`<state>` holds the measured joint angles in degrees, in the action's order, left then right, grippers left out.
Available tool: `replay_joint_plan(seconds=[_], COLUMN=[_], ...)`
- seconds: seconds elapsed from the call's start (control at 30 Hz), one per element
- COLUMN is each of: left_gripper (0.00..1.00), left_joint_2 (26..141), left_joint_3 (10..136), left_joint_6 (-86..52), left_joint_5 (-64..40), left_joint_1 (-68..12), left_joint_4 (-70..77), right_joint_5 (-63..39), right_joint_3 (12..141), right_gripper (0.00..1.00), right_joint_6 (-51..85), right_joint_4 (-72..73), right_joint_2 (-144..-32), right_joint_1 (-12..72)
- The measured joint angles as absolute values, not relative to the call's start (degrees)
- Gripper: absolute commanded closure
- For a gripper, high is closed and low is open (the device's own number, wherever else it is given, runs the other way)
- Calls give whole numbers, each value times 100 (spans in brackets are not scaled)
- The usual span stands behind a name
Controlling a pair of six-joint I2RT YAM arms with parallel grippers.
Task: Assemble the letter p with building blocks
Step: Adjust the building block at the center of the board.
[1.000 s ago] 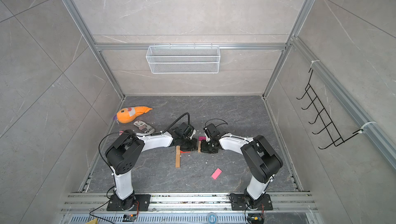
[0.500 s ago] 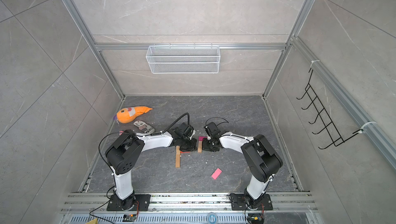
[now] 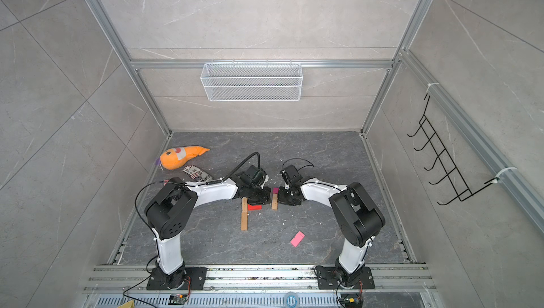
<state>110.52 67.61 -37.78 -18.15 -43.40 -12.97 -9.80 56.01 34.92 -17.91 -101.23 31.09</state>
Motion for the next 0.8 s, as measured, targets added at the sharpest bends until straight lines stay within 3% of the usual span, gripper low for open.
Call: replay_joint_plan(seconds=[0.8], left_gripper=[100], left_joint_2=[11340], left_joint_3=[6956], left_joint_6=[-3780], left_joint_5=[-1859], left_joint_1=[-4270], left_joint_4=[-1321], right_joint_5=[-1146], right_joint_3=[5747], right_gripper=[92], right_joint_6=[3516], right_joint_4=[-1640], right_joint_2=[-10307], right_joint_1=[3098])
